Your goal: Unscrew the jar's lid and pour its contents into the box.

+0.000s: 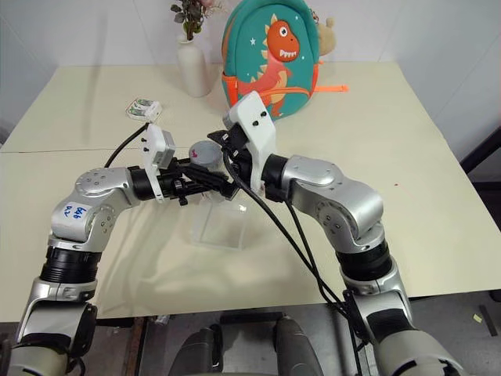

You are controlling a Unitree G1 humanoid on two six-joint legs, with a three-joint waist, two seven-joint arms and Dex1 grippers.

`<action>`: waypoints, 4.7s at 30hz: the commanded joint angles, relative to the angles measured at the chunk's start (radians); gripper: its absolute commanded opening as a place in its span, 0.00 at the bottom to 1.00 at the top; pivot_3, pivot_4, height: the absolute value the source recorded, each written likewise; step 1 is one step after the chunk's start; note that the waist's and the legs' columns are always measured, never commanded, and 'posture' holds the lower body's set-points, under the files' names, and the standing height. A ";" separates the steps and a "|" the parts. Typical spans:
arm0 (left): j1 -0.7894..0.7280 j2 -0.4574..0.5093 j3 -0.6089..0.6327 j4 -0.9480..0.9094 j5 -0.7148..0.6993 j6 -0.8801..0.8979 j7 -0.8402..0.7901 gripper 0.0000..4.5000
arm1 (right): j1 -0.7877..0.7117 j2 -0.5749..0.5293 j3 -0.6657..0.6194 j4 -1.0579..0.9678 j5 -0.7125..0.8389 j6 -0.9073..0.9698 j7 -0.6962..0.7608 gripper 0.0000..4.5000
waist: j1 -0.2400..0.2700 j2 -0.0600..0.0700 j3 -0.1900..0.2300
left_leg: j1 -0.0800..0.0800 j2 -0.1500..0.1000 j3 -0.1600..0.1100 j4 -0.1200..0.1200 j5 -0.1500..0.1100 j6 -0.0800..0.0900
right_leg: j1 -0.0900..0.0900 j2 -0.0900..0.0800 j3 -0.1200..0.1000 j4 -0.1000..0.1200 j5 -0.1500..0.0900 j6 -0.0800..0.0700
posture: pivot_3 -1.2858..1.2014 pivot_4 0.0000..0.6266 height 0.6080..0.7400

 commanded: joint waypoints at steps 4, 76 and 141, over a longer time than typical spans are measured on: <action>-0.020 -0.007 0.011 -0.057 -0.010 -0.008 -0.002 0.44 | -0.039 0.048 0.006 0.035 -0.052 -0.028 -0.008 1.00 | -0.001 0.000 0.000 | 0.000 0.000 0.000 0.001 0.000 0.000 | 0.000 0.000 0.000 0.002 0.000 0.000 | 0.52 0.24 1.00; -0.044 0.005 0.019 0.022 -0.114 -0.137 -0.403 0.44 | -0.141 -0.233 -0.023 0.314 -0.018 -0.228 0.768 0.58 | -0.001 0.000 0.000 | 0.002 0.000 0.000 0.002 0.001 0.000 | 0.001 0.001 0.000 0.003 0.000 0.000 | 0.52 0.24 1.00; -0.030 -0.008 0.023 0.064 -0.061 -0.161 -0.301 0.44 | -0.085 -0.173 -0.097 0.160 0.024 -0.129 0.527 1.00 | -0.002 0.000 0.000 | 0.002 0.000 0.000 0.002 0.002 0.000 | 0.001 0.001 0.000 0.005 0.000 -0.001 | 0.52 0.24 1.00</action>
